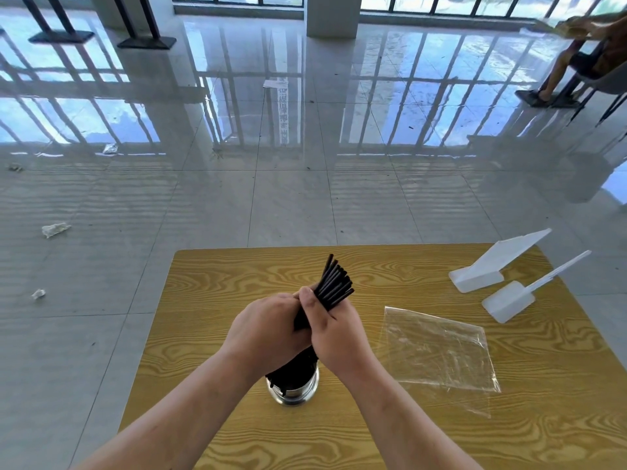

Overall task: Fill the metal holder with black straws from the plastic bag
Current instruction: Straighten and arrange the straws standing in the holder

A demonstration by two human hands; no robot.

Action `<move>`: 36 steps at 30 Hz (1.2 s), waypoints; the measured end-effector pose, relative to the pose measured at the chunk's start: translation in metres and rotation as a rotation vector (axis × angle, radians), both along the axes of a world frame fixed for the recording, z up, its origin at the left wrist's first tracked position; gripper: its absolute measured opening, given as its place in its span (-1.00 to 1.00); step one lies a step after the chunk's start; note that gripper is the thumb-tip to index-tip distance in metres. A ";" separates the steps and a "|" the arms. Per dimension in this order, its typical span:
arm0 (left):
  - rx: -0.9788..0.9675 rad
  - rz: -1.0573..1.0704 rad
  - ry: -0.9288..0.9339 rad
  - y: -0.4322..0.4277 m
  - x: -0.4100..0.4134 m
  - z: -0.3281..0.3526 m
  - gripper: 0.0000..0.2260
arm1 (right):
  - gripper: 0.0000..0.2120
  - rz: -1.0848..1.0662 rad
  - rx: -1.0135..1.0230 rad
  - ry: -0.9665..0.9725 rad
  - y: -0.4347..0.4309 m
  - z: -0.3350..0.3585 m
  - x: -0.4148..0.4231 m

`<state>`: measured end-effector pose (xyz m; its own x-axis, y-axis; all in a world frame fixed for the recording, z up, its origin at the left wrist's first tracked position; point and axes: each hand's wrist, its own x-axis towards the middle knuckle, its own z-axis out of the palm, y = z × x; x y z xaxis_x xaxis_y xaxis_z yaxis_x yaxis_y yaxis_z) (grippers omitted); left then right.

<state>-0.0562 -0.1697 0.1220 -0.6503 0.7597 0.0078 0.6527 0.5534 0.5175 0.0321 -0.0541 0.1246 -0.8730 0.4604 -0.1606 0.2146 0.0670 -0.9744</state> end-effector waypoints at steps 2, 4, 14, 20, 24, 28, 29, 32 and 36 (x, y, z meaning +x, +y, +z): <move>-0.009 -0.001 0.019 0.001 0.000 0.001 -0.72 | -0.69 -0.052 -0.117 0.013 0.001 0.004 -0.001; -0.051 0.028 0.015 0.000 -0.002 -0.001 -0.76 | -0.66 -0.093 -0.259 0.038 0.002 0.009 -0.001; -0.085 0.081 -0.070 -0.010 0.000 -0.013 -0.76 | -0.73 -0.350 -0.540 0.140 0.020 0.012 -0.001; -0.099 0.072 -0.144 -0.016 0.000 -0.018 -0.81 | -0.78 -0.479 -0.634 0.187 0.035 0.016 0.001; -0.088 0.086 -0.210 -0.014 0.001 -0.014 -0.57 | -0.78 -0.588 -0.869 0.206 0.041 0.019 0.001; -0.017 0.068 -0.199 -0.012 0.004 -0.008 -0.28 | -0.76 -0.604 -1.119 0.149 0.041 0.019 0.001; 0.007 0.053 -0.163 -0.012 0.005 -0.006 -0.20 | -0.75 -0.573 -1.144 0.105 0.040 0.019 0.002; 0.092 -0.007 -0.024 -0.011 0.008 -0.002 -0.14 | -0.59 -0.386 -1.142 -0.043 0.034 0.015 0.004; 0.214 -0.126 0.120 -0.006 0.009 0.012 -0.38 | -0.72 -0.178 -1.205 -0.140 0.022 0.013 0.005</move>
<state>-0.0474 -0.1757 0.1335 -0.5354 0.8074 0.2478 0.7730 0.3502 0.5290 0.0368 -0.0322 0.1377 -0.7538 0.0634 -0.6541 0.2366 -0.9024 -0.3602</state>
